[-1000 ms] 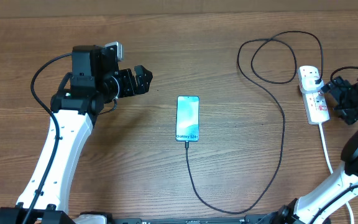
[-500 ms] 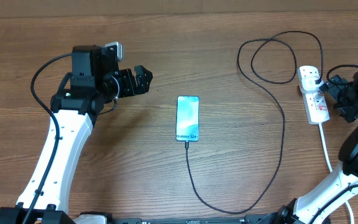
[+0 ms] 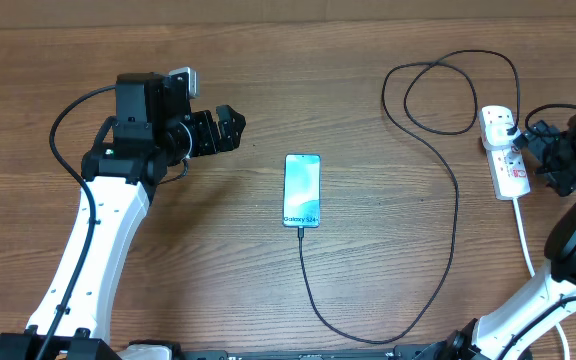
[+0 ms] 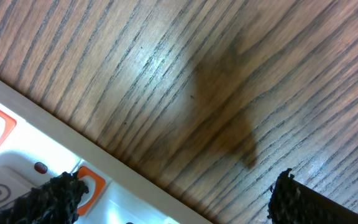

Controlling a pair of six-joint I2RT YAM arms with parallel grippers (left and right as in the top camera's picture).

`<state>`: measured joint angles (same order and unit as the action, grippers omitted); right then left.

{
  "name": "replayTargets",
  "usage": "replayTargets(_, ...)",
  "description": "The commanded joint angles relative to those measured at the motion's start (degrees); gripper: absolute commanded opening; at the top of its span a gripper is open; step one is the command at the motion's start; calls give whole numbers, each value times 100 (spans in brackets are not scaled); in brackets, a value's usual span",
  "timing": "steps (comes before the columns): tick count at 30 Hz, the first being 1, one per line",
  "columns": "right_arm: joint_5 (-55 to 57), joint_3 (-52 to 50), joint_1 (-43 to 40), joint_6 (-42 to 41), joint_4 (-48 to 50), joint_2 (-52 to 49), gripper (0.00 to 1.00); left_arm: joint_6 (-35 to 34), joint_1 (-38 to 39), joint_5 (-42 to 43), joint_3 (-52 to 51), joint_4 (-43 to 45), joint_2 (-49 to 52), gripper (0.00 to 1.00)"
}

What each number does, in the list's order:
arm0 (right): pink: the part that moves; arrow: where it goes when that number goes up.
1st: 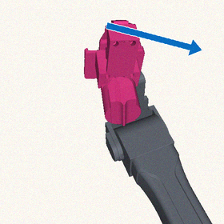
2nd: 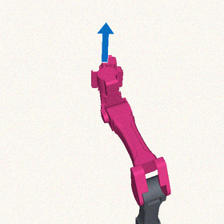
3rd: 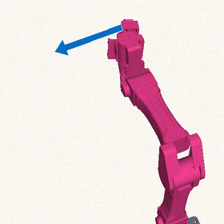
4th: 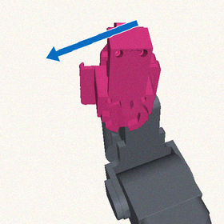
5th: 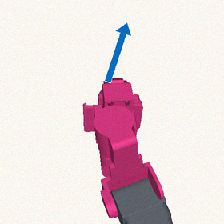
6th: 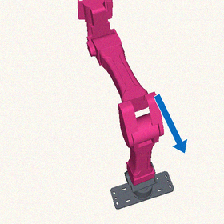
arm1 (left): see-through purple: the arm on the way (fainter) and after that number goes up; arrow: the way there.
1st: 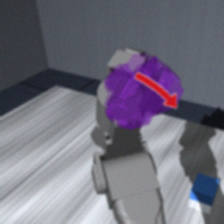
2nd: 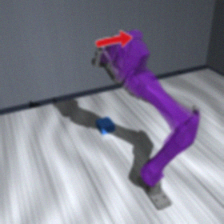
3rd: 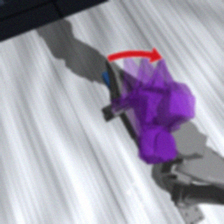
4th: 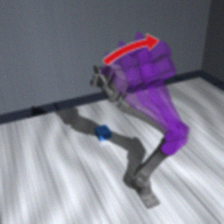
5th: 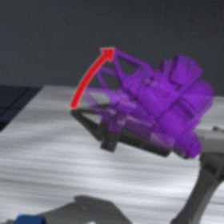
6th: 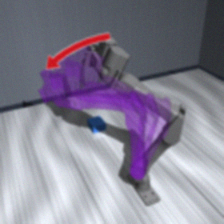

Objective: Plug charger to phone and switch on socket
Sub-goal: 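Press the orange switch on the power strip with the right gripper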

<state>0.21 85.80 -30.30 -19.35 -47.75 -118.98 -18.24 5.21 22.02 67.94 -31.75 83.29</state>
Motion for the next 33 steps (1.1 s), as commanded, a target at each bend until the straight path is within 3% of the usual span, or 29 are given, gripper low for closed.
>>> replayTargets(1, -442, -378, 260, 271, -17, -70, 100, -15, -26, -17, 44, 7, -46, 100)
replayTargets(9, -1064, -546, 260, 490, 35, -70, 100, -15, -26, -17, 44, 4, -46, 100)
replayTargets(25, -1012, -549, 260, 597, -197, -70, 100, -15, -26, -17, 44, 7, -46, 100)
replayTargets(33, -776, -50, 24, 638, -1060, 94, 100, -17, -26, -17, 44, 7, -46, 99)
